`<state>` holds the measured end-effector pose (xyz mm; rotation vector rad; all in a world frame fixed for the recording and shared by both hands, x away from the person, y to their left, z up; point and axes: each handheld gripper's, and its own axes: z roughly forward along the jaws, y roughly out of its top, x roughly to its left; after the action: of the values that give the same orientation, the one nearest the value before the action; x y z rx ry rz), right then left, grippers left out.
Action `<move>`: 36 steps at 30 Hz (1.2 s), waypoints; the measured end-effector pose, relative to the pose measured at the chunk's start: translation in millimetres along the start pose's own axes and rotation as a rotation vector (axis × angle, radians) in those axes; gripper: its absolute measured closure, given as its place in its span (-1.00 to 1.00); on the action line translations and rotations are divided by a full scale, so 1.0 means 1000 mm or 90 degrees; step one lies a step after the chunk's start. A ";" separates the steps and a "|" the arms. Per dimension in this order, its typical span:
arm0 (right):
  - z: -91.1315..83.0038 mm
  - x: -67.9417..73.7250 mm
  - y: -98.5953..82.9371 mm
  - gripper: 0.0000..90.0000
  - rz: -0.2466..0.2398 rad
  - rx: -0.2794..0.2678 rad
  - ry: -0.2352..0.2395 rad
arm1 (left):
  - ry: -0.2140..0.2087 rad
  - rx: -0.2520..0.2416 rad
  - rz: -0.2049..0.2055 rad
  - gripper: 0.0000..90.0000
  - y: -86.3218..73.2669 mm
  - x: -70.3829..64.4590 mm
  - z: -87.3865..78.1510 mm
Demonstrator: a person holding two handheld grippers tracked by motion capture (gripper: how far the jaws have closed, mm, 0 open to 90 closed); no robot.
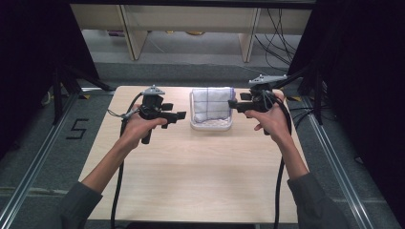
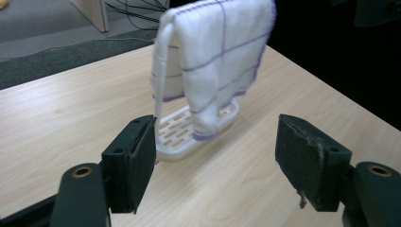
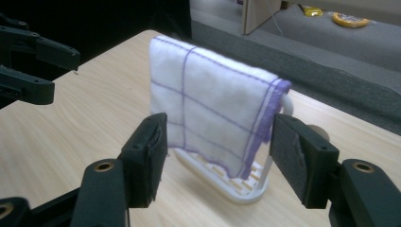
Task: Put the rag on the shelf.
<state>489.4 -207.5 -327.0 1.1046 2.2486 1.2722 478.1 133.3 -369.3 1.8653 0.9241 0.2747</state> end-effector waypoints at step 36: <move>-0.016 0.033 -0.068 -0.20 -0.004 -0.004 0.064 | -0.056 0.004 0.029 -0.64 -0.068 -0.040 -0.021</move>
<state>427.2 -212.0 -372.4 1.0531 2.3161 1.3599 407.0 134.2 -409.4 1.8906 0.8243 0.2156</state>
